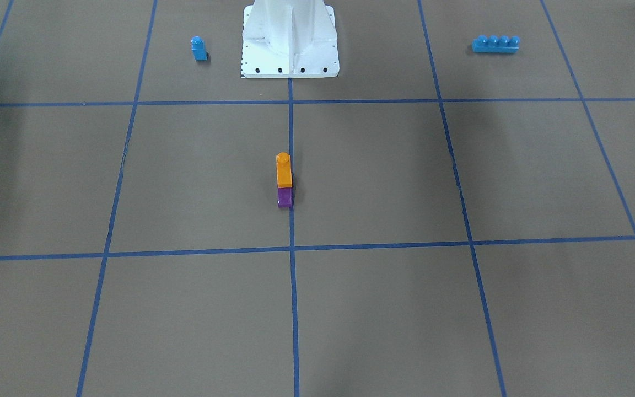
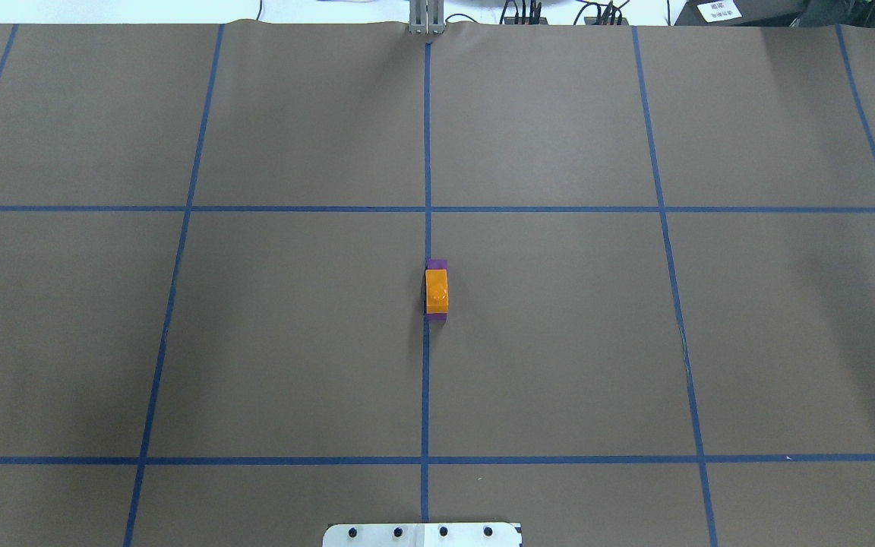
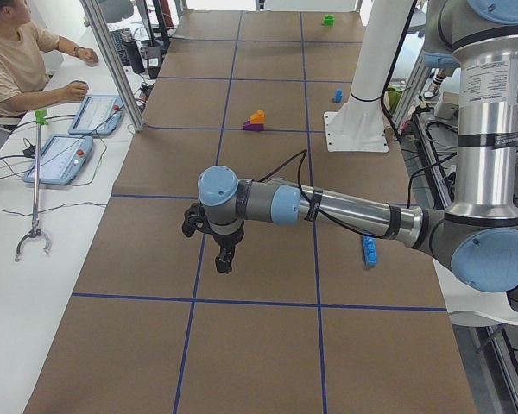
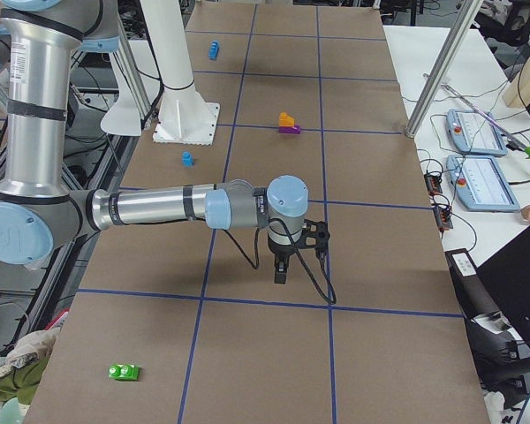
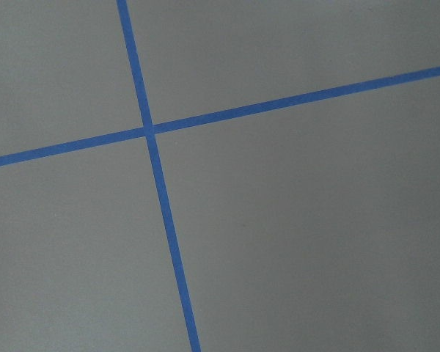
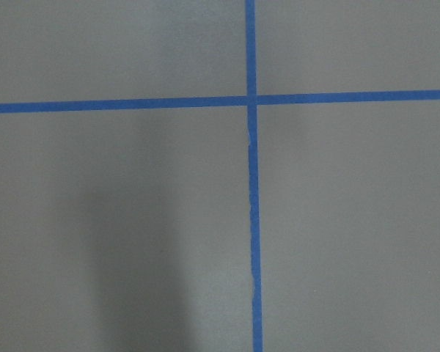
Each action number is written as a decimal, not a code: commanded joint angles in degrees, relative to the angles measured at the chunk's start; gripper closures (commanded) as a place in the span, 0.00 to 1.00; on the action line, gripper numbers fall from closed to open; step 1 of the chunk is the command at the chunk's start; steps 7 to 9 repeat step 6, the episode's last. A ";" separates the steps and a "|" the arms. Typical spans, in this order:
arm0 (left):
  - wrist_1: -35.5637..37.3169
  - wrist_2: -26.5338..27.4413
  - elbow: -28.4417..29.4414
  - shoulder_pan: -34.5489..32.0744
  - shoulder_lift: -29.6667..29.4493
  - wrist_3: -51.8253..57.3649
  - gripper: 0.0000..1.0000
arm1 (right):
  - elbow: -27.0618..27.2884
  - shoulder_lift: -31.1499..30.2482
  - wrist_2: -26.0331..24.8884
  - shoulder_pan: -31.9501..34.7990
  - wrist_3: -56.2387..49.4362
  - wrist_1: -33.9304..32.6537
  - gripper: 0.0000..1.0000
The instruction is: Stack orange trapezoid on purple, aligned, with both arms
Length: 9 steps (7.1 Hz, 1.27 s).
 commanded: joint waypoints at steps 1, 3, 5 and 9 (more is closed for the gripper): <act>0.11 -0.57 -0.46 0.07 -0.45 -0.16 0.00 | 0.09 0.39 2.65 0.04 -0.15 0.00 0.00; 0.11 -0.66 -0.98 0.16 -0.98 -0.16 0.00 | 0.53 0.12 5.32 0.40 -0.07 0.00 0.00; 0.11 -1.63 -1.08 0.07 -0.89 -0.16 0.00 | 1.50 -0.32 5.67 0.40 -0.16 0.00 0.00; 0.02 -1.11 -0.99 0.16 -1.07 -0.16 0.00 | 1.76 -0.32 6.81 0.40 -0.07 0.00 0.00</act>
